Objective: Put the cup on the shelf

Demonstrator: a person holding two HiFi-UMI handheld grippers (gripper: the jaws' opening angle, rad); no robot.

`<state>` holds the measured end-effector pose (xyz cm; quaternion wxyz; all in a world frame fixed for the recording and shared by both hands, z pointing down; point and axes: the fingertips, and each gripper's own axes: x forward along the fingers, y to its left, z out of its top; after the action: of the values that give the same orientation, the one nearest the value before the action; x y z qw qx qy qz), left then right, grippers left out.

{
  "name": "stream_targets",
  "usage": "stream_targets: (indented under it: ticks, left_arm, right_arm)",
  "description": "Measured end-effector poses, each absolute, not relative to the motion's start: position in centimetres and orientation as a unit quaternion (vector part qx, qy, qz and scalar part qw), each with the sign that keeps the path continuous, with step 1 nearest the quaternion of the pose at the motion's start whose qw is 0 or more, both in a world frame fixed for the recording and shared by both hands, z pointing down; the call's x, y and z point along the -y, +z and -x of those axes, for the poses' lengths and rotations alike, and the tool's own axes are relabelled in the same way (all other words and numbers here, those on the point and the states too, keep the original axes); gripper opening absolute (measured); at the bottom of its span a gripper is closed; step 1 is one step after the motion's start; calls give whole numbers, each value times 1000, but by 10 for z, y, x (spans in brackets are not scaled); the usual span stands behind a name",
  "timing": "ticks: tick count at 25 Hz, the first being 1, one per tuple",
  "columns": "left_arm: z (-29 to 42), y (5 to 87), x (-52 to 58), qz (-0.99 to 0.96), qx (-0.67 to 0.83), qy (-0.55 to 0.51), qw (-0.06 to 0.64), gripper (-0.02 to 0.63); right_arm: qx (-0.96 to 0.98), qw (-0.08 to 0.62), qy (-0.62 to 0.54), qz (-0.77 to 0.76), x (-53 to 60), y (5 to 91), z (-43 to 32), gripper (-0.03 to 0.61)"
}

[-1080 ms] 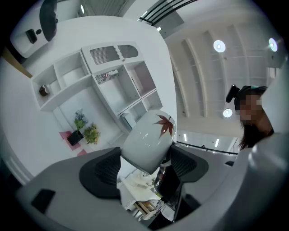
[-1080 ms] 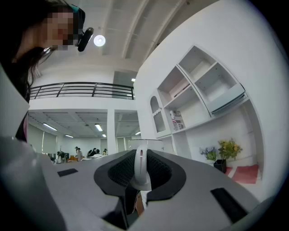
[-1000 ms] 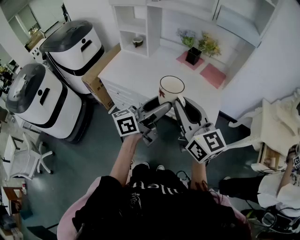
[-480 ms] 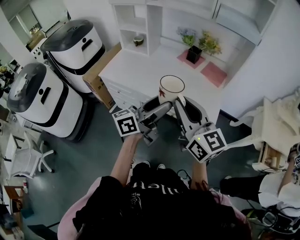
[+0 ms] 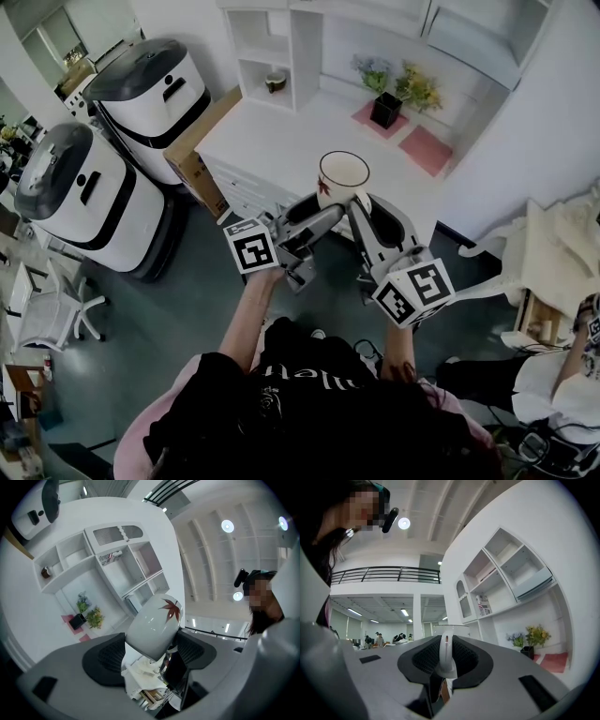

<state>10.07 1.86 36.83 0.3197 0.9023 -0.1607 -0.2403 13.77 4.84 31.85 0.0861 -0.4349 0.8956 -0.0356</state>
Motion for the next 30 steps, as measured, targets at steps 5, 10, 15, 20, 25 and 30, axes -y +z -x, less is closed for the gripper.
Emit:
stream_targets:
  ticks: [5, 10, 15, 20, 25, 30]
  left_arm:
    - [-111, 371, -25, -901, 168, -241, 321, 344]
    - [-118, 376, -25, -898, 173, -236, 328, 344]
    - [-122, 375, -18, -898, 176, -235, 328, 344]
    - [-119, 371, -5, -901, 172, -233, 322, 344]
    - [-107, 374, 20, -901, 162, -237, 324, 344]
    - [-83, 375, 64, -902, 147, -238, 329, 344]
  right_arm:
    - [-898, 88, -37, 430, -54, 321, -148, 89]
    - [-899, 88, -45, 428, -53, 326, -156, 89]
    - [-899, 91, -47, 426, -46, 326, -161, 89]
    - [-897, 97, -42, 429, -34, 321, -158, 89]
    - [-894, 91, -36, 438, -10, 324, -145, 89]
    - [-887, 86, -31, 452, 32, 325, -119, 89]
